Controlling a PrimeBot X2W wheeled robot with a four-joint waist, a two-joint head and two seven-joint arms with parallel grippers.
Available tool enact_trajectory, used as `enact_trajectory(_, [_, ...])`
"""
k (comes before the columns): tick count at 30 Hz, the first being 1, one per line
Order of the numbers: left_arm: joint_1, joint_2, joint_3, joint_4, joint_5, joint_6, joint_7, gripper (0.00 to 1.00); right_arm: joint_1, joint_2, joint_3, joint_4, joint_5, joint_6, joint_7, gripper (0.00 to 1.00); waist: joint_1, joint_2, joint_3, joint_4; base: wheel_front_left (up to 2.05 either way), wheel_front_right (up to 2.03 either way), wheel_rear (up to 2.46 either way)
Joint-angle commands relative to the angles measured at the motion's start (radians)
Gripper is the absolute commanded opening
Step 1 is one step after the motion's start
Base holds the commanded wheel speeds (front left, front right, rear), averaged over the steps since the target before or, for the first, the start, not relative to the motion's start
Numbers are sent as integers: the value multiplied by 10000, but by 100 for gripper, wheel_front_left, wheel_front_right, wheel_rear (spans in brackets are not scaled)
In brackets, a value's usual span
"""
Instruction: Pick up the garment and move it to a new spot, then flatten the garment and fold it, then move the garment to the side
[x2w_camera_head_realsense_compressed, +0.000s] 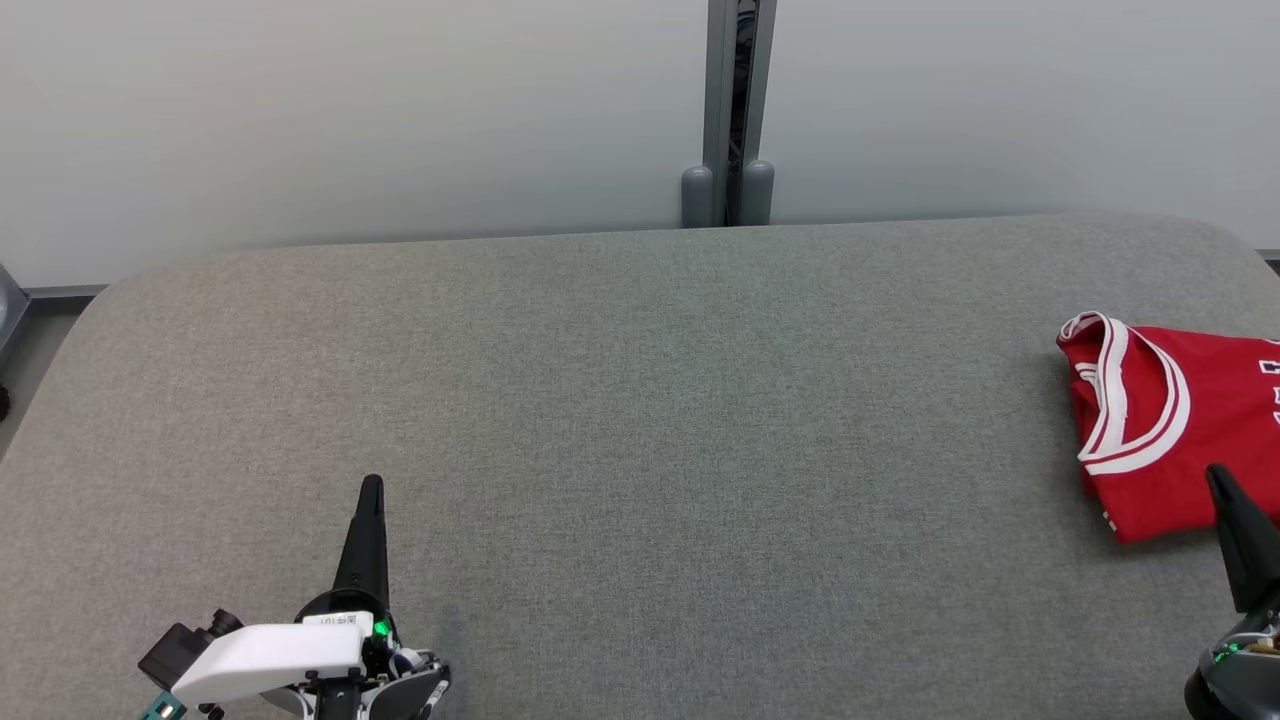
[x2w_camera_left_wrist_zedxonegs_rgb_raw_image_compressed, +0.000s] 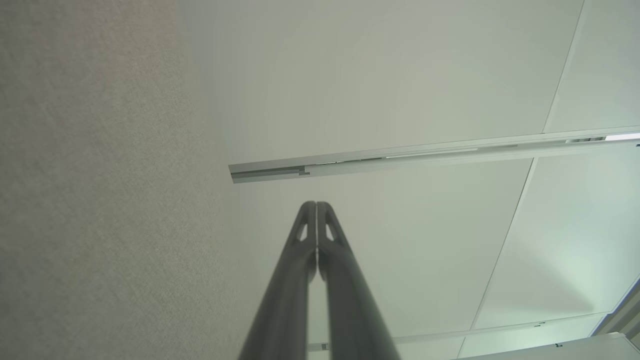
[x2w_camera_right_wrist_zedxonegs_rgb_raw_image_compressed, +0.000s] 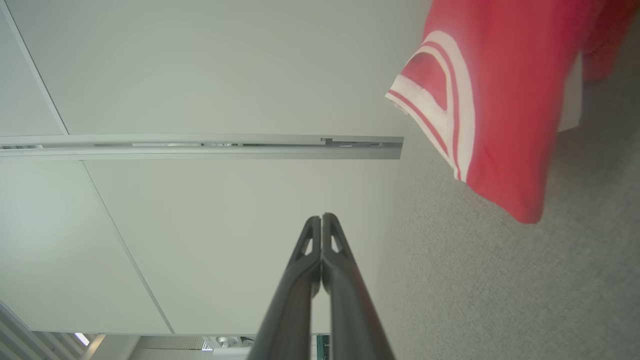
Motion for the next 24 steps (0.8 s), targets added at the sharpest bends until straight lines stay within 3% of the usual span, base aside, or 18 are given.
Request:
enact_trajectory(1, [-124,30,19,-23,-38,-57,16,0,-61,-25,-33,-4,-49,24,60,0,0,0,0,0,0,0,0])
enact_trajectory(24, [-124,30,19,-23,-38,-57,18,0,-78,11,-74,1,-95,25,104,0,0,0,0,0,0,0,0])
